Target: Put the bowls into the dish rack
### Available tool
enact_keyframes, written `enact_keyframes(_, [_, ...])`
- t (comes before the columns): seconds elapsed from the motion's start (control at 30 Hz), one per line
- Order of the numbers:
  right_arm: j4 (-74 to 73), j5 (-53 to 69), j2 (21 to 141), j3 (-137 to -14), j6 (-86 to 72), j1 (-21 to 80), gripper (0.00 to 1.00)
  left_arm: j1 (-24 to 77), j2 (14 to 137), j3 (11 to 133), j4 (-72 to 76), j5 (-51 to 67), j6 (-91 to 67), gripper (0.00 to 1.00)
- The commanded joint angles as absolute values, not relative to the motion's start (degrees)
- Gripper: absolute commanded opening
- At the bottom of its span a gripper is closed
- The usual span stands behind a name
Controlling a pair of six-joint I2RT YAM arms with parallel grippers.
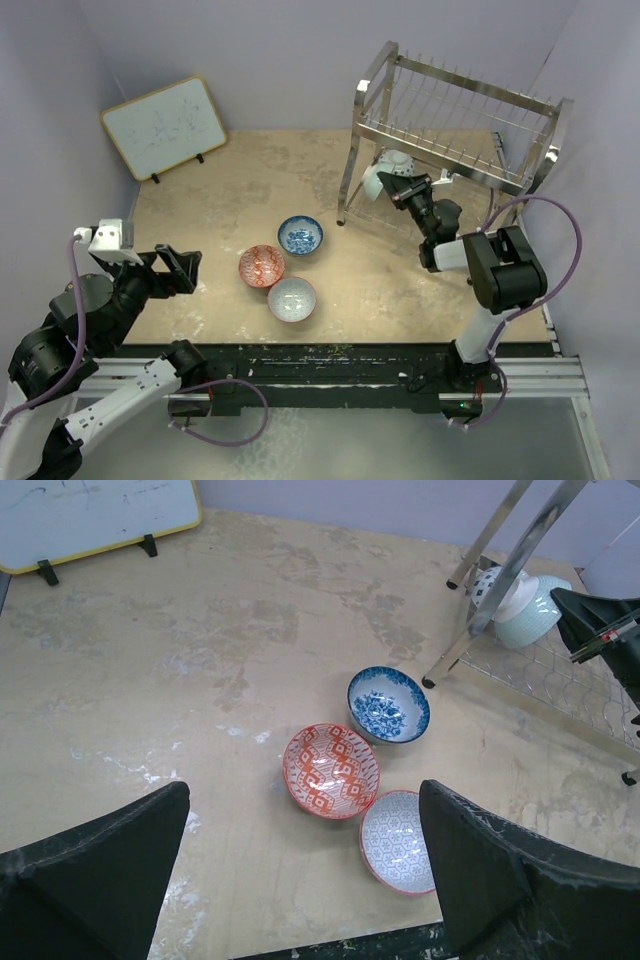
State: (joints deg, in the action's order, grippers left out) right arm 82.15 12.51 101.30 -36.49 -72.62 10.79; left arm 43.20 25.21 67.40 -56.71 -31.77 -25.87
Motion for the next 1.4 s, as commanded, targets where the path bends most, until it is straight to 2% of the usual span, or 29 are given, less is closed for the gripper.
enact_keyframes(0.0, [93.7, 10.0, 102.4, -40.1, -74.5, 9.8, 0.00, 43.4, 26.3, 68.7, -55.6, -31.2, -24.7, 0.99])
enact_keyframes(0.3, [101.5, 11.5, 111.7, -41.4, -80.0, 7.6, 0.00, 43.4, 26.1, 68.6, -56.2, -31.0, -25.0, 0.99])
enact_keyframes(0.83, [107.7, 6.6, 117.0, -33.2, -85.3, 5.2, 0.01, 43.4, 26.2, 67.5, -55.6, -30.7, -25.1, 0.99])
enact_keyframes(1.2, [103.4, 2.2, 112.5, -28.4, -84.0, 5.1, 0.08, 43.4, 25.5, 66.2, -54.7, -30.2, -25.5, 0.99])
enact_keyframes(1.37, [103.2, 0.0, 111.2, -25.8, -84.0, 5.1, 0.18, 43.4, 24.5, 65.9, -54.8, -30.2, -25.4, 0.99])
